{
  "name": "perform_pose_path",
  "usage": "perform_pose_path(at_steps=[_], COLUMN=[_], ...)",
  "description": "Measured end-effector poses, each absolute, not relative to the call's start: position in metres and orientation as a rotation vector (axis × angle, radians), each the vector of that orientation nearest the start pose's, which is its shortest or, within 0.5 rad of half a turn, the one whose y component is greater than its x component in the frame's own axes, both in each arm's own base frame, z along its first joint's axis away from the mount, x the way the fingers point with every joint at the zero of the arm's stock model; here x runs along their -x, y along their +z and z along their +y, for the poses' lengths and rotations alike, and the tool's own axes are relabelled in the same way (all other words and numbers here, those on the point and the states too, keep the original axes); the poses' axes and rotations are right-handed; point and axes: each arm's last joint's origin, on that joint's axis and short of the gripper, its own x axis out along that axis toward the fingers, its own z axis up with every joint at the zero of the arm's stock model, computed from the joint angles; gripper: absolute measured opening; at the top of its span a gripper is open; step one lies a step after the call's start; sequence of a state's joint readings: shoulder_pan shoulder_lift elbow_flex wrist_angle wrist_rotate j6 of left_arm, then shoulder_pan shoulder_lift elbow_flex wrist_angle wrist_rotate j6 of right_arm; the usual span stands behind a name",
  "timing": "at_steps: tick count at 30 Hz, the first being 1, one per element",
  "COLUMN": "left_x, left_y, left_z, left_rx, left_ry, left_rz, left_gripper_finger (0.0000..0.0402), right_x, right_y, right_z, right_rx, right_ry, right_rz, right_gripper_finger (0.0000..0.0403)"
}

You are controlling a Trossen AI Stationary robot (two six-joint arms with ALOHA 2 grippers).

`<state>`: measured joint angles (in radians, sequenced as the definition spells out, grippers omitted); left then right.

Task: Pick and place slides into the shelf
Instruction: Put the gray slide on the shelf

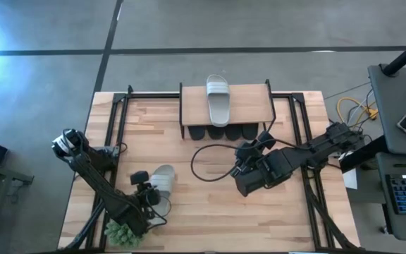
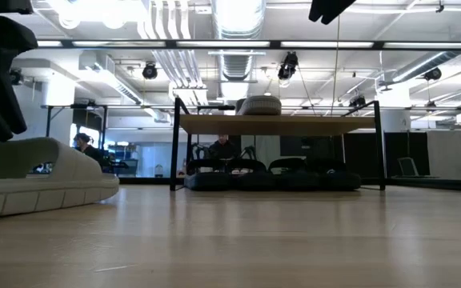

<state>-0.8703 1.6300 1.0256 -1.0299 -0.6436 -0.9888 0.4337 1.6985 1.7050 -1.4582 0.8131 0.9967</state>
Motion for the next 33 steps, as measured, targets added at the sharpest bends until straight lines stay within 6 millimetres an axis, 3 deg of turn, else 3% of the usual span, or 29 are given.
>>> perform_pose_path(at_steps=[10,16,21,33], left_x=[-0.18,-0.179,-0.18,-0.18], left_y=[0.194,0.193,0.187,0.165], left_z=[-0.201,-0.2,-0.196,-0.179], left_rx=[-0.31,-0.315,-0.31,-0.354], left_ry=[0.298,0.307,0.314,0.357], left_rz=[1.067,1.059,1.06,1.084], left_gripper_finger=[0.0084,0.0124,0.0156,0.0159], right_x=[-0.289,-0.289,-0.289,-0.289], right_y=[0.34,0.34,0.34,0.34], right_z=[0.111,0.11,0.11,0.111], right_rx=[-0.03,-0.03,-0.03,-0.047], right_ry=[-0.81,-0.811,-0.811,-0.819], right_rz=[0.863,0.863,0.863,0.855], right_gripper_finger=[0.0187,0.0187,0.0187,0.0187])
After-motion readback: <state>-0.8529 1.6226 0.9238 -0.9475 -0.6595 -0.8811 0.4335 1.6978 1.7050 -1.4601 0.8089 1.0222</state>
